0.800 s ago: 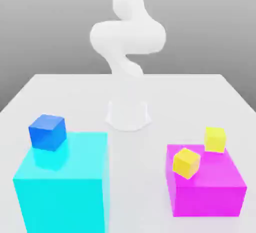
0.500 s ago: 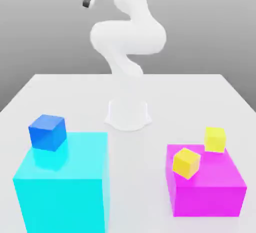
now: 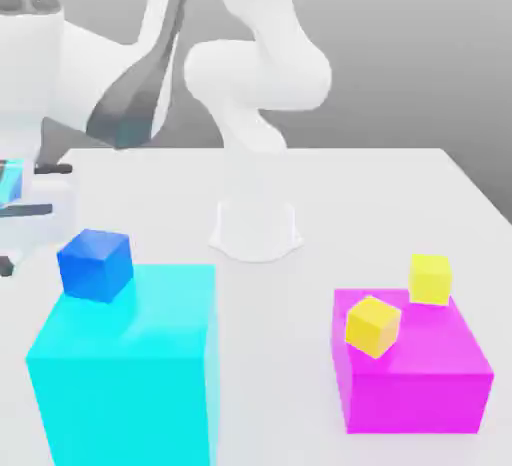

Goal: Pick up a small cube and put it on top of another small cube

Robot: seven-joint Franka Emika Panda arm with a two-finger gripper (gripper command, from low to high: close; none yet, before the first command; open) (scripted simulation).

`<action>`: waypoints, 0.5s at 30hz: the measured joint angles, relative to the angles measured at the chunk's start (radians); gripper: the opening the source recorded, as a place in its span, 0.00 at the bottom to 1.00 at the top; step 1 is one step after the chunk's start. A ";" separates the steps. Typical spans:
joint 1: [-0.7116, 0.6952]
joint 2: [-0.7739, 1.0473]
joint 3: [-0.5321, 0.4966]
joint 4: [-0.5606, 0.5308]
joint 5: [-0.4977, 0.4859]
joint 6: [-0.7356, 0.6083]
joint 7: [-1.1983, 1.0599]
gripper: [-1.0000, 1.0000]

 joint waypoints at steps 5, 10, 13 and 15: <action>-0.028 0.002 0.003 -0.138 0.204 0.093 0.158 0.50; -0.045 -0.027 0.005 -0.266 0.401 0.171 0.356 0.50; -0.069 -0.037 -0.005 -0.332 0.498 0.216 0.460 0.50; -0.083 0.012 0.014 -0.335 0.555 0.263 0.450 0.50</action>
